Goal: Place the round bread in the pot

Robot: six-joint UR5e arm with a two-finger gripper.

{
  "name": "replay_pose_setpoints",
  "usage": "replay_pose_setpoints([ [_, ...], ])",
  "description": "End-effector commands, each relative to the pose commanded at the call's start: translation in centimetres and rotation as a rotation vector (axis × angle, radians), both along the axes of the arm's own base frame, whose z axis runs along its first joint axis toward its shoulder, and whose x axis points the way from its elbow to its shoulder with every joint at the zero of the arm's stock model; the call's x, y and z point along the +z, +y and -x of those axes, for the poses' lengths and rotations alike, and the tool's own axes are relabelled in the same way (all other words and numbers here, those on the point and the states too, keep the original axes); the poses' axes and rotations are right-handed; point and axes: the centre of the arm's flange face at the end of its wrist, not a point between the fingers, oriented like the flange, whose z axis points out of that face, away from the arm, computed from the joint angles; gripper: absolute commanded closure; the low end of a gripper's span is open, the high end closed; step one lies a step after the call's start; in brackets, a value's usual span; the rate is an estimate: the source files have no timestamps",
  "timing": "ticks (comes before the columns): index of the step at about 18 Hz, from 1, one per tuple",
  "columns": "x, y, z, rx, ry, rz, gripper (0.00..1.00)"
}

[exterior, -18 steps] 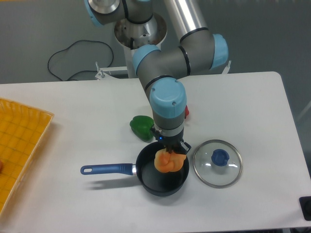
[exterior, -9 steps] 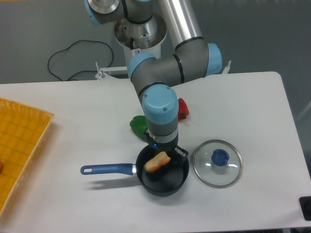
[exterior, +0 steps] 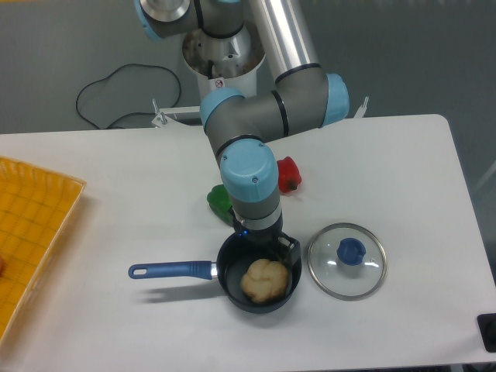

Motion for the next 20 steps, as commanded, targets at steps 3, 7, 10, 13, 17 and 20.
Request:
replay_pose_setpoints([
  [3,1.0,-3.3,2.8,0.061,-0.013,-0.026,0.0],
  [7,2.2,-6.6,4.9,-0.077,-0.059,-0.075,0.0],
  [10,3.8,-7.4,5.0,-0.082,-0.055,-0.107,0.0],
  [13,4.0,-7.8,5.5,-0.135,-0.075,-0.147,0.0],
  [17,3.9,-8.7,6.0,-0.164,-0.092,-0.128,0.0],
  [20,3.8,-8.5,5.9,-0.167,-0.091,-0.129,0.0],
])
